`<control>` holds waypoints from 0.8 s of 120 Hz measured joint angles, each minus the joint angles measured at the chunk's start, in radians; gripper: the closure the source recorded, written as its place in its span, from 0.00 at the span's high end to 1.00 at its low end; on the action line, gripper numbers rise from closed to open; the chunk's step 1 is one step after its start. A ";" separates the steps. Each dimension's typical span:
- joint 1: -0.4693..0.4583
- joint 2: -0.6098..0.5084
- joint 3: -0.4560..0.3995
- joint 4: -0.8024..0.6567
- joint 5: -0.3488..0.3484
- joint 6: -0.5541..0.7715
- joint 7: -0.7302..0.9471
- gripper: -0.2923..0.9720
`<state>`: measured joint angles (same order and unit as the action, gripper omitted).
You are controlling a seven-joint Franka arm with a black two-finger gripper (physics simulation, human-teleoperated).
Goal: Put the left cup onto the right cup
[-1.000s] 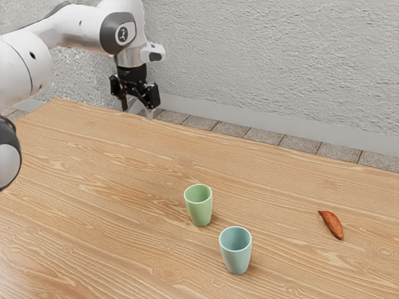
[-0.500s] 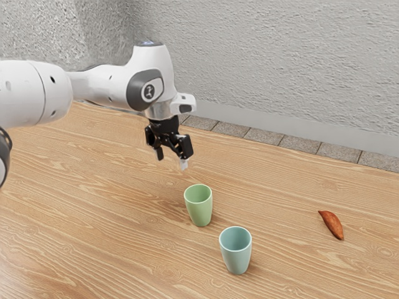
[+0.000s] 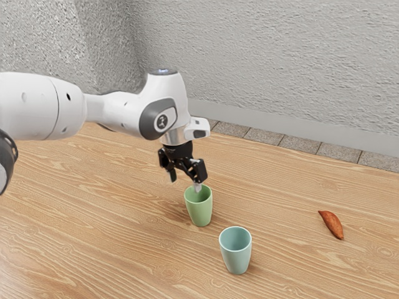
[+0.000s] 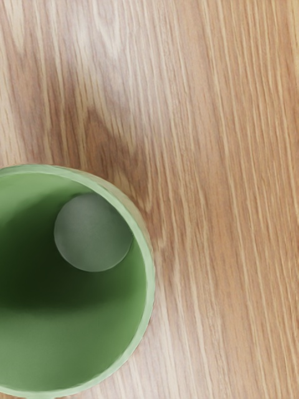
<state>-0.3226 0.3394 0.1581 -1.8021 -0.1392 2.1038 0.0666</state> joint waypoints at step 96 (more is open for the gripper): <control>0.000 0.125 0.026 0.026 0.001 0.129 -0.076 0.57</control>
<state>-0.3227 0.4645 0.1837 -1.7758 -0.1384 2.2329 -0.0096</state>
